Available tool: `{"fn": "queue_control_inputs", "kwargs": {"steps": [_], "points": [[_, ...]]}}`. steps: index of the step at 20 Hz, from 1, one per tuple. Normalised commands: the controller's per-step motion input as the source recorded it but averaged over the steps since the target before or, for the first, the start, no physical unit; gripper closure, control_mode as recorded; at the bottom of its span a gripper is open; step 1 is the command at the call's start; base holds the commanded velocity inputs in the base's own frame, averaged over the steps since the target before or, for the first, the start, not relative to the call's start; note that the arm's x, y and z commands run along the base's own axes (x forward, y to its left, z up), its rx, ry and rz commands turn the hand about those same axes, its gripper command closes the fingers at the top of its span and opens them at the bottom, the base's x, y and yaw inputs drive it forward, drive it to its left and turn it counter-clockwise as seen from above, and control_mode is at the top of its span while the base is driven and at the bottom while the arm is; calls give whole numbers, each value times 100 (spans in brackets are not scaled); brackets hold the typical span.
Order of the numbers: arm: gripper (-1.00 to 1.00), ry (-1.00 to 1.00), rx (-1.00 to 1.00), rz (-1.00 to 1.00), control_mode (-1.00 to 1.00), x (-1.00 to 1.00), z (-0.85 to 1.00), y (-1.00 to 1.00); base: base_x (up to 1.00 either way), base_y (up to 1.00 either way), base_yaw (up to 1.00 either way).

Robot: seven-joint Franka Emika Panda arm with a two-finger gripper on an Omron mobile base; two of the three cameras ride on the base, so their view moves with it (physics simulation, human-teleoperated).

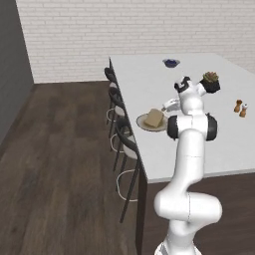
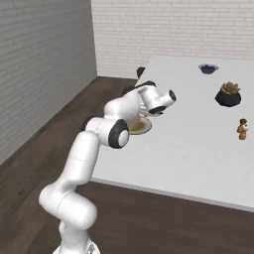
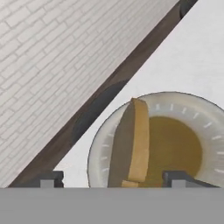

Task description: Start the toaster. Once the lever pops up, take the bread to the plate on the dining counter.

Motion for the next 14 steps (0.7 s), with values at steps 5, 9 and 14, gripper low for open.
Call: {"fn": "queue_control_inputs", "kwargs": {"steps": [5,9,14], "points": [[-100,-21,-2,0,-100,-71,32,0,0,0,0],[-100,-29,-5,-1,-100,-86,64,0,0,0,0],[-100,-32,-16,-4,-100,-100,79,1,0,0,0]]}}
